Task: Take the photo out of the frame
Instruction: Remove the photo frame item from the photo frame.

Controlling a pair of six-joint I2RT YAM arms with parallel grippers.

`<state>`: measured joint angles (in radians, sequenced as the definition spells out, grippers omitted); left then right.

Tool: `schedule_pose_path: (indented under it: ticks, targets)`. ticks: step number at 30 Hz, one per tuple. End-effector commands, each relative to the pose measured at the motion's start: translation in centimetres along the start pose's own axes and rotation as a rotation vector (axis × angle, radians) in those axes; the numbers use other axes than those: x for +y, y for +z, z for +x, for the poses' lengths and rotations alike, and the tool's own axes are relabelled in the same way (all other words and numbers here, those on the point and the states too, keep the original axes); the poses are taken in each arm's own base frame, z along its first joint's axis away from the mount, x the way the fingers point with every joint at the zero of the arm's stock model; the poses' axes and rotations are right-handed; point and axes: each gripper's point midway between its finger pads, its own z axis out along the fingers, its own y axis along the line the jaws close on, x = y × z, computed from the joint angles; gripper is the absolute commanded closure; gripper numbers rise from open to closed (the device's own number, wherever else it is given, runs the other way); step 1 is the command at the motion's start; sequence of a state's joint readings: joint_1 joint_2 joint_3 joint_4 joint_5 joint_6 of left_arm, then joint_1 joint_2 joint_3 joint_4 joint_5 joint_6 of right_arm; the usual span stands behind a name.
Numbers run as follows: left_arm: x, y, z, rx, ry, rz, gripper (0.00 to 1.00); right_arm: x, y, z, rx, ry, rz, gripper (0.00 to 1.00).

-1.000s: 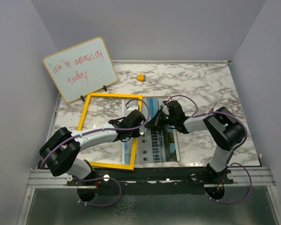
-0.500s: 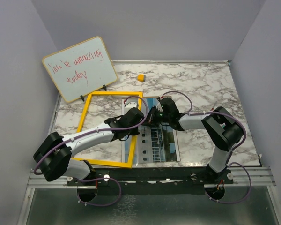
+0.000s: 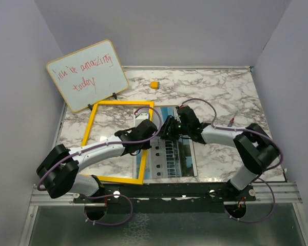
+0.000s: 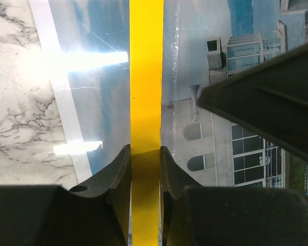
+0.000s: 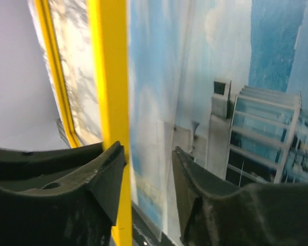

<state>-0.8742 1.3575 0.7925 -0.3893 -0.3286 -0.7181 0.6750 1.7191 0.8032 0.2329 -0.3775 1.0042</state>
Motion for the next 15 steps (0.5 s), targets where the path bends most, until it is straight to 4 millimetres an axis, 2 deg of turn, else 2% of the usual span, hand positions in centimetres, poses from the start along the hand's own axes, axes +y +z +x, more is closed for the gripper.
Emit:
schedule_pose_path:
  ticks: [1, 7, 8, 10, 13, 15]
  targets:
    - [0.7, -0.7, -1.2, -0.064, -0.013, -0.027, 0.86, -0.7, -3.7, -1.7, -0.138, -0.059, 0.138, 0.49]
    - [-0.2, -0.7, -1.1, -0.053, -0.013, 0.013, 0.83, -2.5, -8.6, -2.0, -0.255, -0.052, 0.272, 0.43]
    - [-0.5, -0.6, -1.0, -0.048, -0.007, 0.029, 0.8, -3.0, -9.5, -2.2, -0.285, -0.05, 0.3, 0.4]
    - [-0.7, -0.3, -0.7, -0.035, 0.004, 0.042, 0.67, -4.2, -11.1, -1.8, -0.308, -0.043, 0.349, 0.34]
    - [-0.7, 0.1, 0.0, -0.007, 0.015, 0.039, 0.67, -6.2, -13.2, -0.4, -0.295, -0.022, 0.44, 0.28]
    - [-0.6, 0.2, 0.1, -0.003, 0.007, 0.034, 0.55, -7.2, -14.4, 0.6, -0.287, -0.008, 0.475, 0.27]
